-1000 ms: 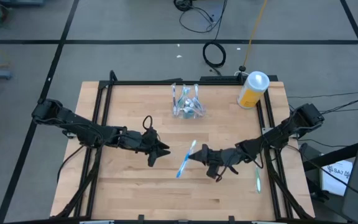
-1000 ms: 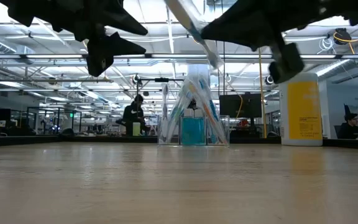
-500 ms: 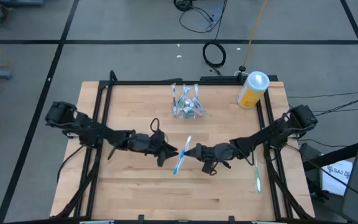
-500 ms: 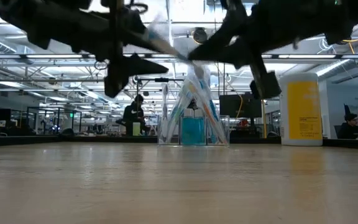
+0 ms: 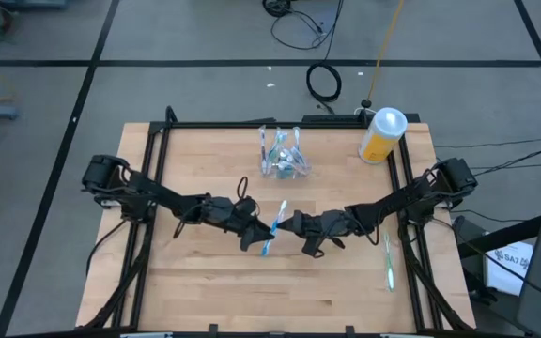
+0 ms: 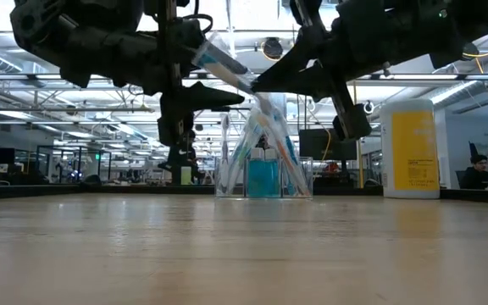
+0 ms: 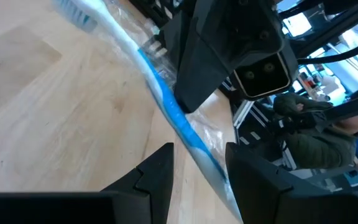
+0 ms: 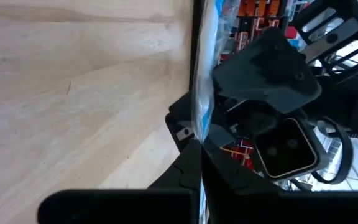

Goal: Pick & Place toothbrushing station
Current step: Put the blue toothbrush into the transparent organizer

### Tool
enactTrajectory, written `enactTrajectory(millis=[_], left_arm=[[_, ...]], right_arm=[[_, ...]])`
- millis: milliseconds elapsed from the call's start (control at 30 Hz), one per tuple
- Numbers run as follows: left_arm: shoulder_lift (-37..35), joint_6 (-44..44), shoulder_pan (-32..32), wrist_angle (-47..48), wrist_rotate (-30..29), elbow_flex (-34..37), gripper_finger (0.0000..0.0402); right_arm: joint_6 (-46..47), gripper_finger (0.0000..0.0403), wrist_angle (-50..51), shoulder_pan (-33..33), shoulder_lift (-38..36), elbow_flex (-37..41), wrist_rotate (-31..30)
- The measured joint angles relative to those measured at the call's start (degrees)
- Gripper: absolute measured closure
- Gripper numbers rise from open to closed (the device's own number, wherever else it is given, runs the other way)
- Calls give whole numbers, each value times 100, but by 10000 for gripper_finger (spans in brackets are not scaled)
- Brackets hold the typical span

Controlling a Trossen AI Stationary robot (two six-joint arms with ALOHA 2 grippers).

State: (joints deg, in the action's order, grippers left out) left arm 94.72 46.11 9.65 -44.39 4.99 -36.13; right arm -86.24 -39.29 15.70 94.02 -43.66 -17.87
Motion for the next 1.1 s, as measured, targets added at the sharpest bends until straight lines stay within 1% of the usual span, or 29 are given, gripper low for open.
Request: enactTrajectory(millis=[133,200,267,433,533,633,700,767,833,967,1033,1100], left_arm=[[90,-3,-33,-25,-3,-1,254],[98,-97,-67,-30,-1,-1,264],[98,-130,-91,-30,-1,-1,286],[103,-262,-133,14,6,-1,360],[103,-376,-132,21,-71,1,388],[103,-389,-132,19,-78,1,381],[103,-394,-133,14,-90,1,367],[103,-432,-133,14,-98,1,361],[103,-508,-133,10,-106,1,367],[101,-544,-168,-34,-92,1,390],[101,-549,-211,-54,-89,1,390],[101,-549,-254,-55,-68,1,382]], right_arm=[[-25,403,-5,-36,0,0,7],[-9,403,-24,-37,0,0,0],[-16,403,-26,-38,0,0,-4],[-3,403,-53,-37,-2,0,1],[12,403,-47,-37,-2,0,14],[414,403,-51,-26,-2,0,11],[899,403,-55,-26,-2,0,11],[1375,403,-60,-26,-2,0,9],[1750,403,-96,-26,-2,0,9],[2298,403,-219,-28,-2,0,-5],[2518,402,-258,-32,-2,2,-11],[2555,400,-256,-33,-2,2,-25]])
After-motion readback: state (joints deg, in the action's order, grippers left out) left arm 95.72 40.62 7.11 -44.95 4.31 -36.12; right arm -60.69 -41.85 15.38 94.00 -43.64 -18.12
